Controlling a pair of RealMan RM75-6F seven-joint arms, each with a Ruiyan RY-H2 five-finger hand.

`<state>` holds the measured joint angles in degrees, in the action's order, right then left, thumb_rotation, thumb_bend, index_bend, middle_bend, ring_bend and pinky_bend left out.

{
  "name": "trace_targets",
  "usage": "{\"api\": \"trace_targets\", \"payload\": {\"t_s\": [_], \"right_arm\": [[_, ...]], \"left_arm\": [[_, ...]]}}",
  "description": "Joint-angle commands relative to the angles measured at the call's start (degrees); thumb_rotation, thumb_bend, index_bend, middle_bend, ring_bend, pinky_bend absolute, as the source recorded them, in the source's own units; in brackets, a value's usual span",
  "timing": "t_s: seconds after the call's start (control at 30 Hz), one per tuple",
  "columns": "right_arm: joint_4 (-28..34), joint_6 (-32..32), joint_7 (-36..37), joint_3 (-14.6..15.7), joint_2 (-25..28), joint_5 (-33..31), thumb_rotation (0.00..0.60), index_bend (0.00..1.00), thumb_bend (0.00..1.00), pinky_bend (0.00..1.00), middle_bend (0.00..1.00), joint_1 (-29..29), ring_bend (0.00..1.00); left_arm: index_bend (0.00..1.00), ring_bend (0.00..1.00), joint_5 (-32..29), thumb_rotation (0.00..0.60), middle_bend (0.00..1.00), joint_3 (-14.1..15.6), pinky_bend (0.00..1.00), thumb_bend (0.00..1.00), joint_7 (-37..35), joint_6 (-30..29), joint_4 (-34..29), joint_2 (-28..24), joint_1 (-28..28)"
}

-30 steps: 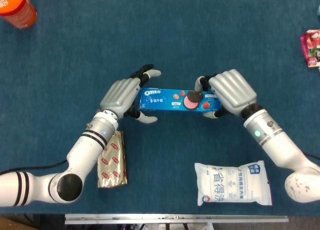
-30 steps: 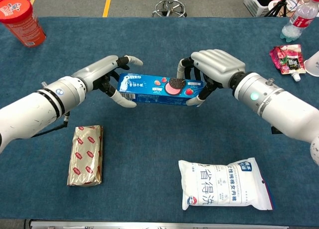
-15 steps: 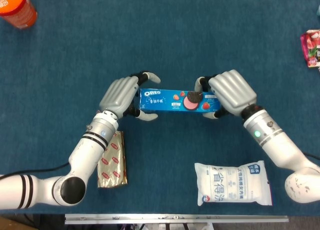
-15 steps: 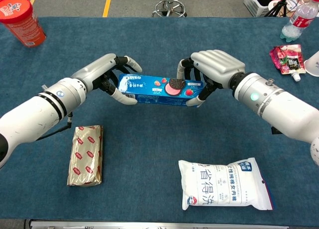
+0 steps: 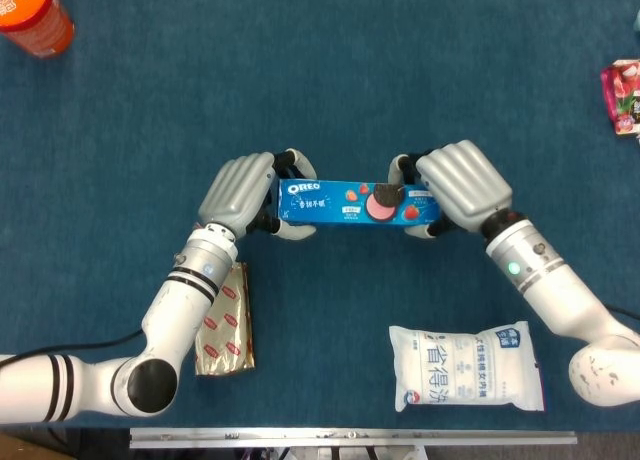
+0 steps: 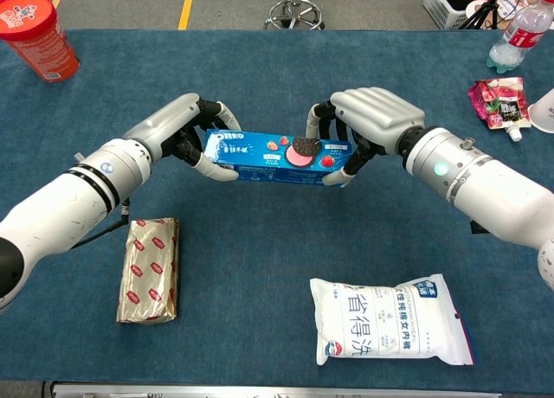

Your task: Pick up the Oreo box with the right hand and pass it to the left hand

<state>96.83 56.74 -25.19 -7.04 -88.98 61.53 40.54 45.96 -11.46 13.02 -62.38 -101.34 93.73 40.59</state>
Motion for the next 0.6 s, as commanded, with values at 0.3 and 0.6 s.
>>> {"api": "trace_targets", "payload": {"t_s": [0.3,0.6], "right_arm": [[0.0,0.1,0.2,0.1,0.0,0.0,0.600,0.55,0.17,0.55,0.62,0.1,0.62],[0.1,-0.1,0.5,0.4,0.2,0.2,0.600,0.55,0.17,0.55,0.62,0.1,0.62]], "left_arm": [[0.52,0.47,1.5,0.600,0.54,-0.2,0.62,0.07,-0.2,-1.6,0.9,1.4,-1.3],[0.61,0.55,2.2,0.600,0.63,-0.8,0.68,0.07,-0.6,-2.4,1.3,2.2,-2.2]]}}
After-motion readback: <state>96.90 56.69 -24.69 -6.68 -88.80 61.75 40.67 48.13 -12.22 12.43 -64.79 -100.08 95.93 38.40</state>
